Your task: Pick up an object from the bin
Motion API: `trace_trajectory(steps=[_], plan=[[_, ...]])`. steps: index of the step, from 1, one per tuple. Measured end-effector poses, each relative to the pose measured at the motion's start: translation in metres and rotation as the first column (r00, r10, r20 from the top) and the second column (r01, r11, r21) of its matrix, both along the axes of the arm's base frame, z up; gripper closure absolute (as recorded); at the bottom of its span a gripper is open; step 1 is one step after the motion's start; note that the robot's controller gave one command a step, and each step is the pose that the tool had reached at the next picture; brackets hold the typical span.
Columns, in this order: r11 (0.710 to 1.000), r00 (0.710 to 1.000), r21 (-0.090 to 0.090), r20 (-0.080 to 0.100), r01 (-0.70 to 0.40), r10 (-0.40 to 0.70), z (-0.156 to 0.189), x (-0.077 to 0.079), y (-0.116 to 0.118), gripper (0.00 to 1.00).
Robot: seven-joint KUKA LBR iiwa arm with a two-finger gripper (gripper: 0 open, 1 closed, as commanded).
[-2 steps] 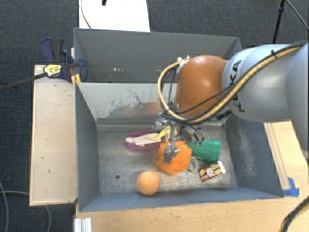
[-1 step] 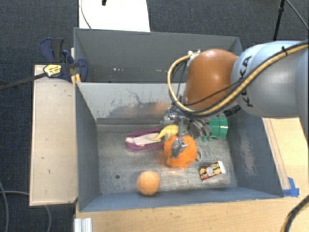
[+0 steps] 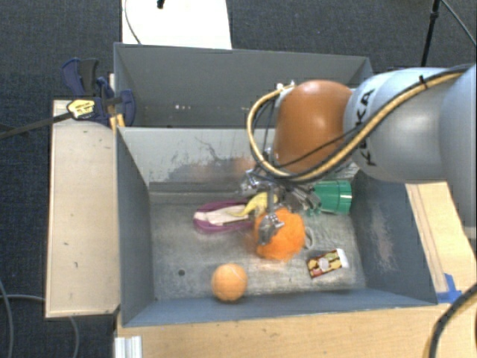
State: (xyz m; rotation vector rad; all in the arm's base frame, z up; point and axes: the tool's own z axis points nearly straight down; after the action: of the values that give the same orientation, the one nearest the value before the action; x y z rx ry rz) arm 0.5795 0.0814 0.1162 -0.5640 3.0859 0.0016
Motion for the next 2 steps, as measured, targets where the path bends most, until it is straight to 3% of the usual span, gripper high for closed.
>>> trace_trajectory(steps=[1, 2], plan=[[0.960, 0.960, 0.007, 0.006, 0.279, -0.279, -0.027, 0.003, -0.051, 0.00], [1.000, 1.000, -0.007, -0.001, 0.000, 0.000, -0.041, 0.016, -0.031, 1.00]])
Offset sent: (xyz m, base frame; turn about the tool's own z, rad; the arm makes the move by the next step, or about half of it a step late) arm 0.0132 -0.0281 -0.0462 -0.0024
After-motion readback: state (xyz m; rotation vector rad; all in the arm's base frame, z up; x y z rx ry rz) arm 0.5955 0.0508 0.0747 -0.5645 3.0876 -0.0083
